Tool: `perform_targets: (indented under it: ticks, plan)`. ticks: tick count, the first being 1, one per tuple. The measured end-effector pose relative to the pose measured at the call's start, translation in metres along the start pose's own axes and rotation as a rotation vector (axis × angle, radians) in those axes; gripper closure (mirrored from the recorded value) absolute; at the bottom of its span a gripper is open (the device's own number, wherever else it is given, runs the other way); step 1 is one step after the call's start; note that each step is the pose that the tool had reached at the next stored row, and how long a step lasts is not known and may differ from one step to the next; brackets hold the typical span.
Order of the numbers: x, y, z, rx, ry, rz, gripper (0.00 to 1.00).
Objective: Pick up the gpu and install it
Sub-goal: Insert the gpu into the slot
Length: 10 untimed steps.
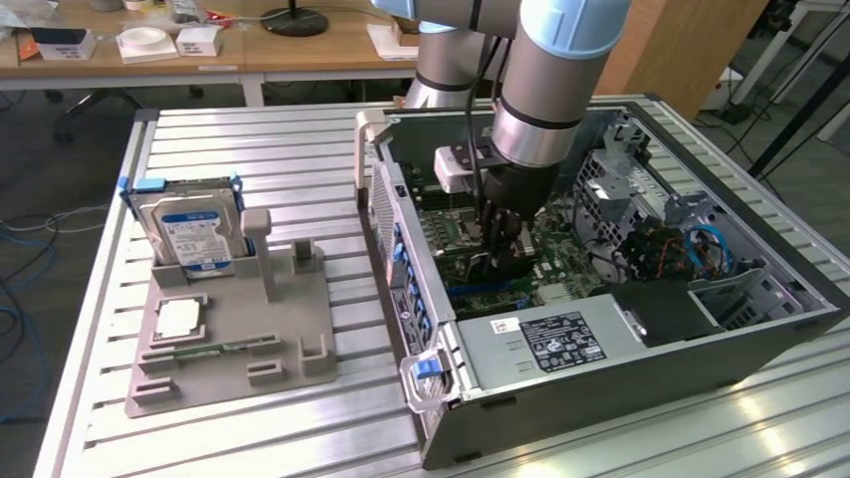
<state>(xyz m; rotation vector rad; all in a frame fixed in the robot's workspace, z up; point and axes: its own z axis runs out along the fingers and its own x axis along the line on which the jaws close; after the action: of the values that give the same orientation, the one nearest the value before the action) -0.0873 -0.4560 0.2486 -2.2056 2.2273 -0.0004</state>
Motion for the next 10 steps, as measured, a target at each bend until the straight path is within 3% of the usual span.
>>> perform_targets:
  ticks: [10]
  plan:
    - [0.0,0.0002,0.0,0.0001,-0.0001,0.008,0.74]
